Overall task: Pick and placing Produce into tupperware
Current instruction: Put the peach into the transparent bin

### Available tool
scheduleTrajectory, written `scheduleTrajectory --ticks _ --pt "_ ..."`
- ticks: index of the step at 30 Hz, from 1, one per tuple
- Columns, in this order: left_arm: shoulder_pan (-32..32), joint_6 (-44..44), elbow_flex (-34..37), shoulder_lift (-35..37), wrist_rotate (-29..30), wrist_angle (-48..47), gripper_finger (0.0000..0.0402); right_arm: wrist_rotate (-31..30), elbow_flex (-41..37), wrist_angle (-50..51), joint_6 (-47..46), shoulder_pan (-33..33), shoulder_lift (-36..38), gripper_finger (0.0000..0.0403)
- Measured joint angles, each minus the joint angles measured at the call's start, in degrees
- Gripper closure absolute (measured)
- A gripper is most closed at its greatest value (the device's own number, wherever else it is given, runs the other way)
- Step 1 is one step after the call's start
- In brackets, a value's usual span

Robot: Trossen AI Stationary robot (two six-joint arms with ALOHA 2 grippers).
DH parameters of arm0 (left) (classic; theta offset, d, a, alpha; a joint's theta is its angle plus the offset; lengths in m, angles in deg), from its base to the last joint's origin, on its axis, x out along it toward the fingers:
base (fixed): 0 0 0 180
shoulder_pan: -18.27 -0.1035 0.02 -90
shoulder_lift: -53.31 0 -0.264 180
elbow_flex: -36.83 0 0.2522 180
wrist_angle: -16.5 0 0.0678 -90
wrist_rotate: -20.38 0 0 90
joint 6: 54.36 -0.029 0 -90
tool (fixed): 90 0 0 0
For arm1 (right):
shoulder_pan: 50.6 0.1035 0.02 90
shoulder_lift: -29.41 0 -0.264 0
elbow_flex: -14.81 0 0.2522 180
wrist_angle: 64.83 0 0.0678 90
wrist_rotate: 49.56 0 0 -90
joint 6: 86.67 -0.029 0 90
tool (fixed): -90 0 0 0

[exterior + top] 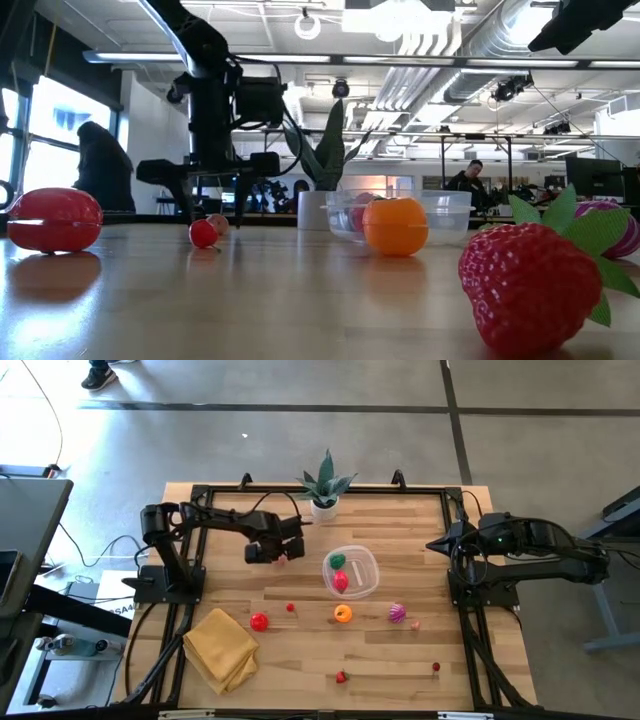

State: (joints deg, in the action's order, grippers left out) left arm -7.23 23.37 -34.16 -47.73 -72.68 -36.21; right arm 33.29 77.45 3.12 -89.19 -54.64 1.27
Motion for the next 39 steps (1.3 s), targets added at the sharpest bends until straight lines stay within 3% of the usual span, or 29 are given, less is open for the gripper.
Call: scheduleTrajectory --ticks 10,26,39 --pt "-0.04 2.17 1.30 0.22 -0.01 1.53 0.0152 0.00 0.00 0.00 0.00 0.00 0.00 0.0403" --pt "-0.02 5.25 1.39 0.04 0.73 -0.27 0.0259 0.01 0.00 0.00 0.00 0.00 -0.01 0.0403" --pt "-0.02 6.56 1.37 0.00 0.73 -0.36 0.0268 0.00 0.00 0.00 -0.02 0.00 0.00 0.0403"
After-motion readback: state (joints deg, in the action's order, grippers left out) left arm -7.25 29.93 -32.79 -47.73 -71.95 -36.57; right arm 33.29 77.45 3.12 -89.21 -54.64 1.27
